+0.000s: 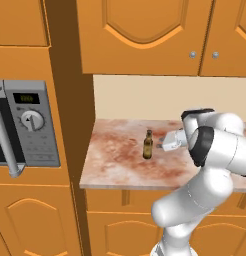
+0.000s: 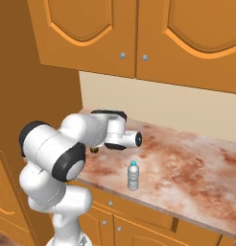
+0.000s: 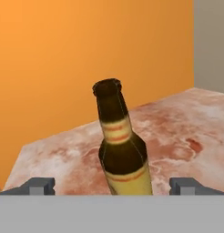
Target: Place the drinks on the dining counter in a tight cluster.
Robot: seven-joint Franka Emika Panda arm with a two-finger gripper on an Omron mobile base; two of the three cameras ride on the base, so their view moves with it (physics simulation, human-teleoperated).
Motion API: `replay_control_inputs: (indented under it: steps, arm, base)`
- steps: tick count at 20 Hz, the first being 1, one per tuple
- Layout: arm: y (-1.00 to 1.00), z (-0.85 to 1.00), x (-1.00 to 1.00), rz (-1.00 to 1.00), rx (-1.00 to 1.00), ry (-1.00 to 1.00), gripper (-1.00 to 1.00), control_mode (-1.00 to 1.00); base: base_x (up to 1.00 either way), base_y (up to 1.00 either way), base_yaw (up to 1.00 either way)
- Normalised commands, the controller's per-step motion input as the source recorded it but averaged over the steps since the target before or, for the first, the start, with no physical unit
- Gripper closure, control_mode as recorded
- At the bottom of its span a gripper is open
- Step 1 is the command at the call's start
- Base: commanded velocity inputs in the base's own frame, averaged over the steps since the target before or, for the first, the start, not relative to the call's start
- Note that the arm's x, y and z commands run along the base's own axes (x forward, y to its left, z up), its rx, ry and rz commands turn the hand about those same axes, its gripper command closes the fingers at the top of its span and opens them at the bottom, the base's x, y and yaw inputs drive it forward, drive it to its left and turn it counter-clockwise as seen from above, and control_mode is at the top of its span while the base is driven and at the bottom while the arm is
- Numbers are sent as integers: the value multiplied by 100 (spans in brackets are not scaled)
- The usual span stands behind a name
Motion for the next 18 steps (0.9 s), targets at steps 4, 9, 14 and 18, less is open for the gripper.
replay_control_inputs:
  steps: [4, 9, 14, 18]
  arm:
    - [0, 0, 1, 5, 0, -8, -100, -100]
    - [2, -5, 13, 1, 0, 1, -100, -100]
    - [15, -8, 18, 0, 0, 7, -100, -100]
    - [20, -24, 9, 0, 0, 5, -100, -100]
  base:
    - [0, 0, 0]
    - [0, 0, 0]
    - [0, 0, 0]
    - [0, 0, 0]
